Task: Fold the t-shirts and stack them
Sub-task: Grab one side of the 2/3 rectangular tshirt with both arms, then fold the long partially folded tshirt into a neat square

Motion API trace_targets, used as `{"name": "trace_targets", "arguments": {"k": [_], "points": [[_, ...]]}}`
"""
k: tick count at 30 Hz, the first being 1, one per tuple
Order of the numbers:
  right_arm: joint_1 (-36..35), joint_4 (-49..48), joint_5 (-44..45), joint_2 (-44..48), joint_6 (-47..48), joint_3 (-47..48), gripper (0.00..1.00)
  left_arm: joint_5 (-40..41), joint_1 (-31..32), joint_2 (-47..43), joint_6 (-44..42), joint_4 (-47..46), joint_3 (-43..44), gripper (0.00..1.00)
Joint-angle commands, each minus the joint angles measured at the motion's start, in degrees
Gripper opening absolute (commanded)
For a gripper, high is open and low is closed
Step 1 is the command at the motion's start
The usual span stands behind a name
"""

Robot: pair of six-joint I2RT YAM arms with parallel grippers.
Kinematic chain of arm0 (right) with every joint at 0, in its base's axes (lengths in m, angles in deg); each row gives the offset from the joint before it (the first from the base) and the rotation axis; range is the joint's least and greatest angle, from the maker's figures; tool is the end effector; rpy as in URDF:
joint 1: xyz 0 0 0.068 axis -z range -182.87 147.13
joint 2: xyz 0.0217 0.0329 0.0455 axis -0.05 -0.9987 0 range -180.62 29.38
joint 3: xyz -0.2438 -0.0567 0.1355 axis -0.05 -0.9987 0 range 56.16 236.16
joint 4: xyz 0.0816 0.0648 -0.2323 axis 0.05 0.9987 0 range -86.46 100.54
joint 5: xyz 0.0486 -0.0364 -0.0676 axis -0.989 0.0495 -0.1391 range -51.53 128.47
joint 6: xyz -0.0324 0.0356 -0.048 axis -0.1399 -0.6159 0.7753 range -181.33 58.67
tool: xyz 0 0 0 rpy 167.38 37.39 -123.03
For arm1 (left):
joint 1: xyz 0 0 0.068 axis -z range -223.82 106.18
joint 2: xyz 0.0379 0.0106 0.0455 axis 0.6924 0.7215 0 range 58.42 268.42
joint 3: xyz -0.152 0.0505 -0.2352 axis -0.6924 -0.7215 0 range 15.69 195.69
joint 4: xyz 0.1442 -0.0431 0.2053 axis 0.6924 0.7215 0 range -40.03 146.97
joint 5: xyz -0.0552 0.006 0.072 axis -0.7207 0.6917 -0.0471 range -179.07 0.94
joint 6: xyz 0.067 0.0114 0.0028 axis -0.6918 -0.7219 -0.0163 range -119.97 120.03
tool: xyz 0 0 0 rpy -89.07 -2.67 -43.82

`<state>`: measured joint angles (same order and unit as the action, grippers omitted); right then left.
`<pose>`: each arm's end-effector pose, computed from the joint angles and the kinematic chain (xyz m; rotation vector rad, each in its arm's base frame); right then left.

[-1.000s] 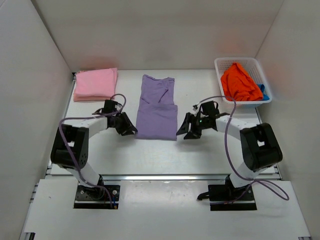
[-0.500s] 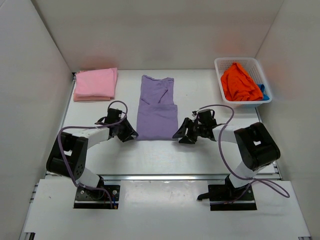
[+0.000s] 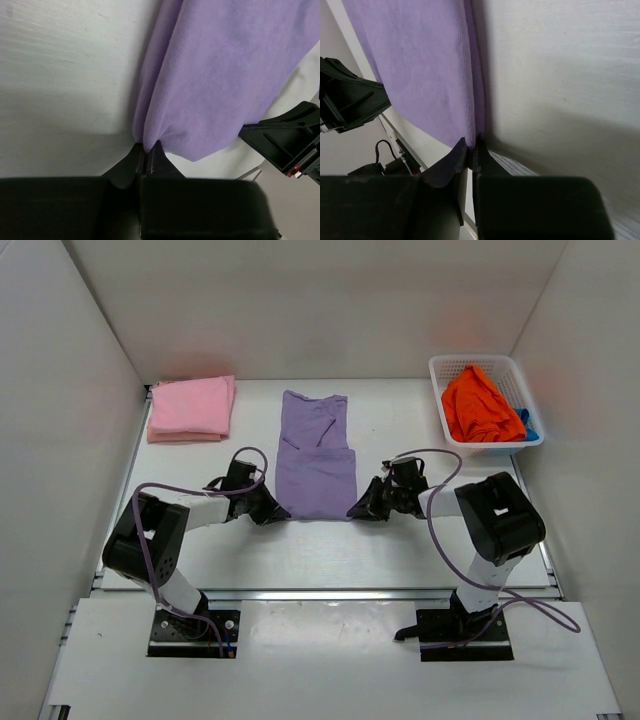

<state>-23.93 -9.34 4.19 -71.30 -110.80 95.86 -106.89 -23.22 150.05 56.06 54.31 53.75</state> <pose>0.2861 0.1431 0.1175 0.3414 2.6036 1.2332 0.2601 -0.1157 0.1272 -0.7243 2.6779 -0.8350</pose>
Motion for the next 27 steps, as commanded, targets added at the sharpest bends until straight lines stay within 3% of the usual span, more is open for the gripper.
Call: {"name": "trace_targets", "arguments": {"k": [1, 5, 11, 16, 19, 23, 27], "points": [[-1.2, 1.8, 1.9, -0.2, 2.7, 0.8, 0.01, -1.1, 0.3, 1.1, -1.2, 1.9, -1.8, 0.0], [-2.8, 7.1, 0.9, 5.4, 5.2, -3.1, 0.0, -0.7, 1.4, -3.7, -6.4, 7.7, -4.9, 0.0], [-9.4, 15.3, 0.7, 19.7, 4.0, -14.3, 0.0, 0.3, 3.7, -19.4, -13.5, 22.4, -12.7, 0.0], [-19.2, 18.5, 3.0, 31.6, -1.9, -19.4, 0.01, -0.7, 5.9, -37.9, -9.6, 29.7, -18.6, 0.0], [-20.8, 19.7, 3.4, 36.9, -5.0, -21.3, 0.0, -0.8, 7.7, -44.9, -6.6, 32.0, -19.1, 0.0], [-19.5, 23.1, 3.3, 43.2, -5.9, -22.7, 0.0, -3.4, 8.1, -47.2, -4.0, 30.8, -19.7, 0.0], [-14.7, 27.4, 0.2, 46.1, -3.4, -20.4, 0.0, -4.4, 6.1, -44.1, -6.3, 30.9, -13.8, 0.0]]}}
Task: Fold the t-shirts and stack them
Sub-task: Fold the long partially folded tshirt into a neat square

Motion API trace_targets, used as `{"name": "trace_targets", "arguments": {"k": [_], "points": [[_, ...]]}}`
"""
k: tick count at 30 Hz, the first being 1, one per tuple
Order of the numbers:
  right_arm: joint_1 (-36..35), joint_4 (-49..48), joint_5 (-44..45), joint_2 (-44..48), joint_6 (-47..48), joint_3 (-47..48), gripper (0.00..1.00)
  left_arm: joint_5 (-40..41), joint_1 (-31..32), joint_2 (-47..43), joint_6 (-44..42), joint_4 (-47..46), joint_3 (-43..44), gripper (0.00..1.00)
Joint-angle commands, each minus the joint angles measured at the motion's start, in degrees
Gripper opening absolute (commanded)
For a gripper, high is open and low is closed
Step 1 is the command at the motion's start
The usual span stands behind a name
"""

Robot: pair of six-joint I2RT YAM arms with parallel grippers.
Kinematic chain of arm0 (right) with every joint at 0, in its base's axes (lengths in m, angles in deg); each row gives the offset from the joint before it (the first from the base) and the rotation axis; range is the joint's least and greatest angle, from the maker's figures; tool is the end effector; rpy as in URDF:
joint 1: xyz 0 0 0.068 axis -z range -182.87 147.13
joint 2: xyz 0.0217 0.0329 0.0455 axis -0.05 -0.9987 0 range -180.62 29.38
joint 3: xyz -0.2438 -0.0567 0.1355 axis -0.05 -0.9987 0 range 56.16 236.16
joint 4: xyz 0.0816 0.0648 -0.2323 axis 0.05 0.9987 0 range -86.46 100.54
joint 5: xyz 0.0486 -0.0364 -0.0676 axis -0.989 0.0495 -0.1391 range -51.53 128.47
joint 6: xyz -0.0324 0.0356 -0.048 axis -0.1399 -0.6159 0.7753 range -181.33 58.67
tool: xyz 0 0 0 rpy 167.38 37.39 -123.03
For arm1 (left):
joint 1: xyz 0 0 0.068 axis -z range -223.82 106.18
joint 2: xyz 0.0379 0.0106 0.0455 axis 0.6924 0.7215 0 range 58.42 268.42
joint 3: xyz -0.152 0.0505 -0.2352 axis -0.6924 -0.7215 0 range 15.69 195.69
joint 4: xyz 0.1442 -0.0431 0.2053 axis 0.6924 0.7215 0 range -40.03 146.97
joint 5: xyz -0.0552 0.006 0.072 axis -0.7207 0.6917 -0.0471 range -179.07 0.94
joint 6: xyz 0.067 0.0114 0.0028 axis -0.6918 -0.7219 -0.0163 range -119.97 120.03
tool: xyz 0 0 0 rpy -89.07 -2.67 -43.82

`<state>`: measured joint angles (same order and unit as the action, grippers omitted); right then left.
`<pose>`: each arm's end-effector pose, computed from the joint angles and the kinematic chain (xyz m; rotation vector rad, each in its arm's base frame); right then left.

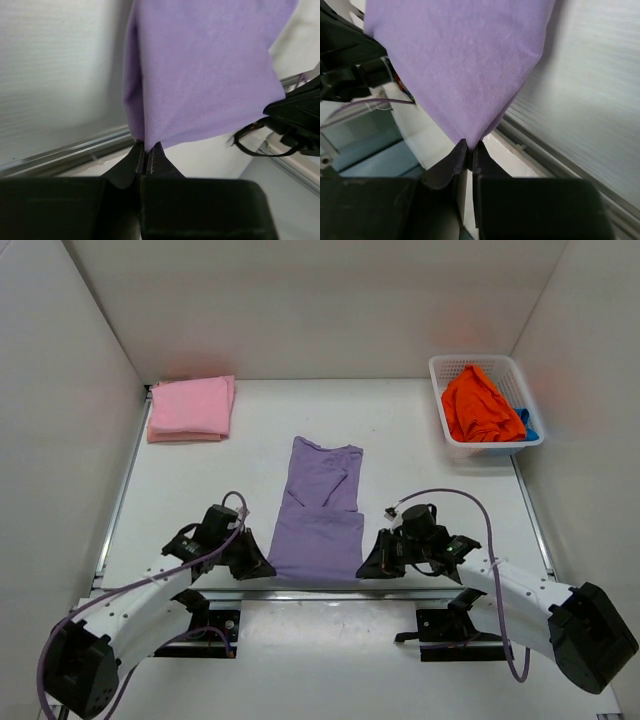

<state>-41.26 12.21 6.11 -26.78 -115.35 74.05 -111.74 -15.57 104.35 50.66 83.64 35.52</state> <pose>0.1166 0.1297 0.1550 0.0611 2.7265 1.3158 0.1049 -0.0803 0.1537 -0.3999 2.8123 -0.9258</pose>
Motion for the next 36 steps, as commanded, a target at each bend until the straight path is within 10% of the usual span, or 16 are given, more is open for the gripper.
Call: {"name": "trace_targets", "arguments": {"k": [1, 15, 19, 22, 24, 36], "points": [[4.9, 6.4, -3.0, 2.1, 1.5, 2.8, 0.0, 0.1, -2.7, 3.0, -2.1, 1.4, 7.0, 0.0], [26.7, 10.4, -9.2, -34.5, 20.0, 42.0, 0.0, -2.5, -13.7, 51.0, -12.4, -2.8, 53.1, 0.0], [30.7, 10.5, -9.7, -51.8, 21.4, 60.5, 0.02, -2.7, -15.3, 68.6, -12.3, -0.2, 78.1, 0.05], [32.4, 13.8, -6.3, -59.7, 22.7, 73.3, 0.41, -9.7, -17.6, 81.7, -6.4, -7.4, 92.7, 0.32], [33.1, 14.5, -5.1, -61.8, 23.1, 78.3, 0.5, -16.4, -18.4, 84.3, -2.3, -14.0, 93.5, 0.56], [34.7, 10.4, -3.2, -48.9, 25.1, 62.7, 0.52, -8.1, -18.7, 76.4, -14.9, -9.8, 79.1, 0.62]]}}
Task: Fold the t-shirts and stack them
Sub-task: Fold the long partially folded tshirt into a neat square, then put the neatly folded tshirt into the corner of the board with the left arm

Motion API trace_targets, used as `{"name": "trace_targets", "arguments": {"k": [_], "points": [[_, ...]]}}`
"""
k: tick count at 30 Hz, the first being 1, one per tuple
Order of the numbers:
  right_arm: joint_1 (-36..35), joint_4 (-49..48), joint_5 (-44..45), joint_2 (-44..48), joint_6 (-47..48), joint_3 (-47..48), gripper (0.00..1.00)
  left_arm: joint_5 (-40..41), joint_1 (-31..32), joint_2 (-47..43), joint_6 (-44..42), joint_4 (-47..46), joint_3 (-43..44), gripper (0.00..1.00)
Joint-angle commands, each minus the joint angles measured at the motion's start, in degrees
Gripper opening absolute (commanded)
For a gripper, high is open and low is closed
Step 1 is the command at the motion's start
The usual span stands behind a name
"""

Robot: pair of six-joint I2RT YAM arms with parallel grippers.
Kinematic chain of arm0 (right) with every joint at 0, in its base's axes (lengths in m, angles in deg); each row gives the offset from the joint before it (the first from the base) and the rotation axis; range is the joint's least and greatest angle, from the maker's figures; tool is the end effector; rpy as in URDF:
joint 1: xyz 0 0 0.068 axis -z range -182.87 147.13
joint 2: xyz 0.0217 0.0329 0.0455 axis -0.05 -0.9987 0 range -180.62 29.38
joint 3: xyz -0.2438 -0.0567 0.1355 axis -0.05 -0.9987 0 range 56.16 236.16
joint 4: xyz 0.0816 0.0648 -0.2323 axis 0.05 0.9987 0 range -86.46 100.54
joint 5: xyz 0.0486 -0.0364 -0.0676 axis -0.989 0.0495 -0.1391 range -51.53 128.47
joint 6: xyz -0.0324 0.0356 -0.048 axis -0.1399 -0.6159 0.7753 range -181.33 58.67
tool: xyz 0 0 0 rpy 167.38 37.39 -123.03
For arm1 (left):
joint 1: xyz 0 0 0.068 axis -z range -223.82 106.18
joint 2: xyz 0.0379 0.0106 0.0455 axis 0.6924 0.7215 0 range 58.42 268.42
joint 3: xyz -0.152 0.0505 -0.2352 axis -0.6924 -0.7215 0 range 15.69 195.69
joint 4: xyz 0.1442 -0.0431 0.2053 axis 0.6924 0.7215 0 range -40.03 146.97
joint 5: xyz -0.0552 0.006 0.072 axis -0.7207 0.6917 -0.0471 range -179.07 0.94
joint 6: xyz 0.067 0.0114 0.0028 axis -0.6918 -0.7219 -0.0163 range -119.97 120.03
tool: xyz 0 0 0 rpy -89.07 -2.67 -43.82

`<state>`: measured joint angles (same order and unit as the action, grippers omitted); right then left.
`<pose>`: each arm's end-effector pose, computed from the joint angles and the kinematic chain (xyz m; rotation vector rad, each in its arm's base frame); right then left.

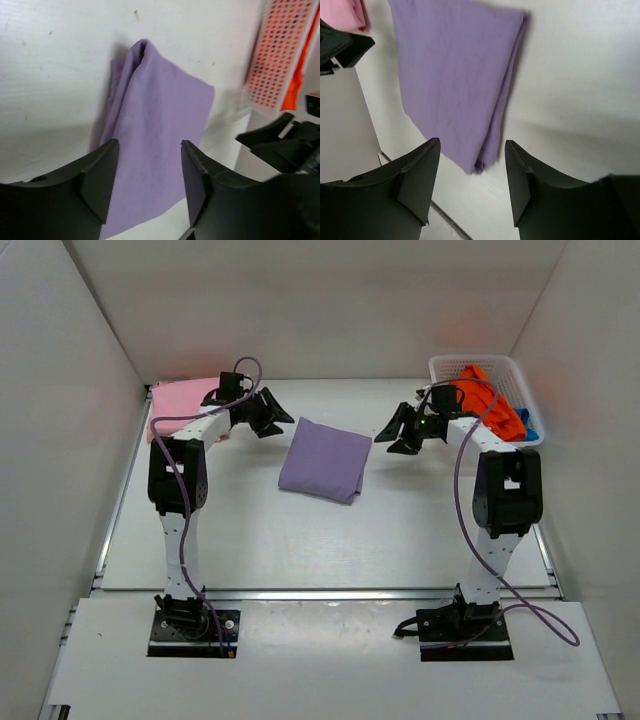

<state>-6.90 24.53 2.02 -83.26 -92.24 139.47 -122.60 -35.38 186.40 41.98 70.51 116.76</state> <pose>0.4348 0.0631 0.2135 0.2889 2.4728 1.0444 0.4999 -0.1048 0.1890 -0.4389 2.4727 -1.0933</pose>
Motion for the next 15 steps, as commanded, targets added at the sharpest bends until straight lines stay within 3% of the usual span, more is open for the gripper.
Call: {"name": "trace_targets", "arguments": {"k": [1, 6, 10, 15], "points": [[0.3, -1.8, 0.9, 8.7, 2.3, -4.8, 0.52, 3.9, 1.7, -6.1, -7.7, 3.5, -4.1, 0.65], [0.3, -1.3, 0.4, 18.8, 3.8, -13.1, 0.44, 13.7, 4.6, -5.6, -14.3, 9.7, -6.2, 0.73], [0.8, -1.2, 0.0, 26.0, 3.5, -18.0, 0.41, 16.1, 5.7, -4.1, -16.8, 13.9, -5.2, 0.76], [2.6, -5.5, -3.5, 31.0, 0.2, -25.2, 0.37, 22.6, 11.8, -1.3, -20.2, 18.9, -1.9, 0.79]]}}
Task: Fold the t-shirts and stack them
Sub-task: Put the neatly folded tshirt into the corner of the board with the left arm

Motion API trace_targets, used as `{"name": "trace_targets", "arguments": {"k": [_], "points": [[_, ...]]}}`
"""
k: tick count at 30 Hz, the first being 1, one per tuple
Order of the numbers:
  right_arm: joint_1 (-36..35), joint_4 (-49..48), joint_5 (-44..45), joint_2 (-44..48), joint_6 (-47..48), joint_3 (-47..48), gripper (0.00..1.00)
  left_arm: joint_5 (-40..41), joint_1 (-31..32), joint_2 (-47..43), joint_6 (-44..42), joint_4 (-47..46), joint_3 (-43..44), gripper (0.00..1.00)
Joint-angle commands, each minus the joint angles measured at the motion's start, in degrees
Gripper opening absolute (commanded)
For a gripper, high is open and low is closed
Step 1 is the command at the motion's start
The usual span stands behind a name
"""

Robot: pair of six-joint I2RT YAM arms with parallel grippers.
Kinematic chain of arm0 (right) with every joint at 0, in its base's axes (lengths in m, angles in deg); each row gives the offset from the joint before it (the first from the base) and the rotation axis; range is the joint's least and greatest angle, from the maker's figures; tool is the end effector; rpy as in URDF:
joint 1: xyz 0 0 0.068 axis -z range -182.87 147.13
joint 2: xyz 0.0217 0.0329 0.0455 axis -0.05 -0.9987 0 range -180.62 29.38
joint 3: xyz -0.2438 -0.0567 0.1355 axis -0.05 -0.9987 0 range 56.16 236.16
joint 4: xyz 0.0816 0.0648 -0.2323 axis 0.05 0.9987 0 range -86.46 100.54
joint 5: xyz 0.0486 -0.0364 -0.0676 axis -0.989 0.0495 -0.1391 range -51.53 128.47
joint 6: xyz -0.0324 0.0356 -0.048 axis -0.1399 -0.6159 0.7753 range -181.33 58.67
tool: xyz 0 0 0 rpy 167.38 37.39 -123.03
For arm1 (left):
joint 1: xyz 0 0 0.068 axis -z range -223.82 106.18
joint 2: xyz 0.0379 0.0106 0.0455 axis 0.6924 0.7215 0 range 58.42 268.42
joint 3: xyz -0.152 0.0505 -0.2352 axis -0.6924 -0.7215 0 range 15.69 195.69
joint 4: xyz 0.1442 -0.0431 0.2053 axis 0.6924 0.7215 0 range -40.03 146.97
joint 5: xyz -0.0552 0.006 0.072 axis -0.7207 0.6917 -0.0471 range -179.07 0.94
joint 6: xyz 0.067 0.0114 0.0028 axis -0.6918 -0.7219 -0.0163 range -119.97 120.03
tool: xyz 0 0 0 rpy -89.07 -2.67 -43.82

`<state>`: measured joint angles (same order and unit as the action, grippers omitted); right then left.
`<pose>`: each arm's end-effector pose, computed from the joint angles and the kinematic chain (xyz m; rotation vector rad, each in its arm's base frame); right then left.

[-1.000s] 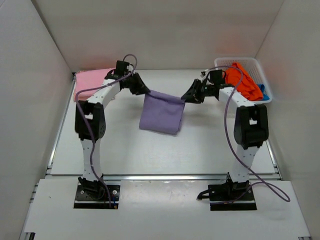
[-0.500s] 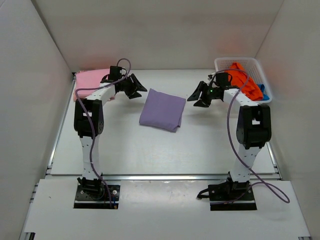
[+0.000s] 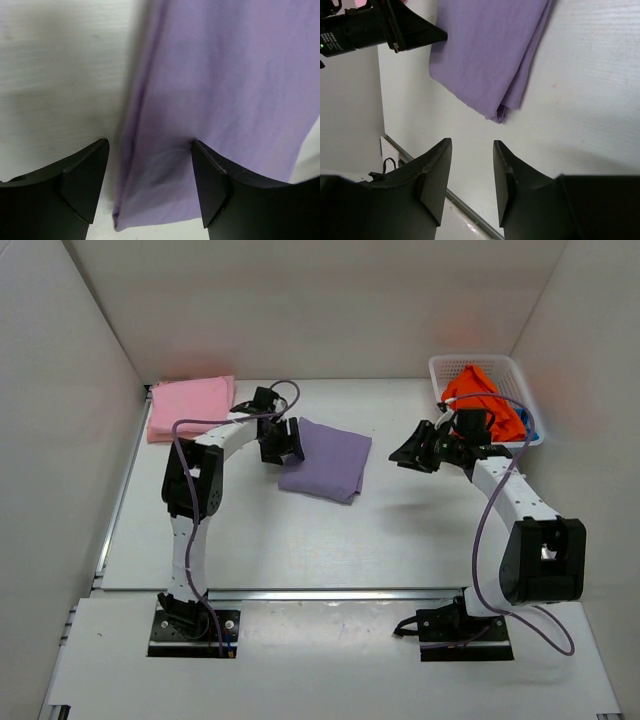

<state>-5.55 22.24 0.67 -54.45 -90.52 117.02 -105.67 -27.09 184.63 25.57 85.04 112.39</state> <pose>0.3181 0.0484 0.2726 0.1835 2.3211 1.0413 0.4492 -0.1514 0.1573 -0.1219 2.7685 -0.6021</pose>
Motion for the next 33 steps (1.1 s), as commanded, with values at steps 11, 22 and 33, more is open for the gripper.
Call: {"name": "trace_targets", "arguments": {"k": [11, 22, 33], "points": [[2.6, -6.5, -5.9, 5.5, -4.4, -4.8, 0.29, 16.1, 10.2, 11.5, -9.5, 21.9, 14.3, 0.32], [2.6, -6.7, -6.7, 7.2, -5.5, -6.9, 0.24, 28.6, 4.2, 10.1, -14.8, 26.5, 26.6, 0.0], [0.7, -8.7, -7.6, 12.0, -9.9, -8.8, 0.19, 32.6, -7.2, 9.1, -19.1, 26.7, 42.2, 0.0]]}}
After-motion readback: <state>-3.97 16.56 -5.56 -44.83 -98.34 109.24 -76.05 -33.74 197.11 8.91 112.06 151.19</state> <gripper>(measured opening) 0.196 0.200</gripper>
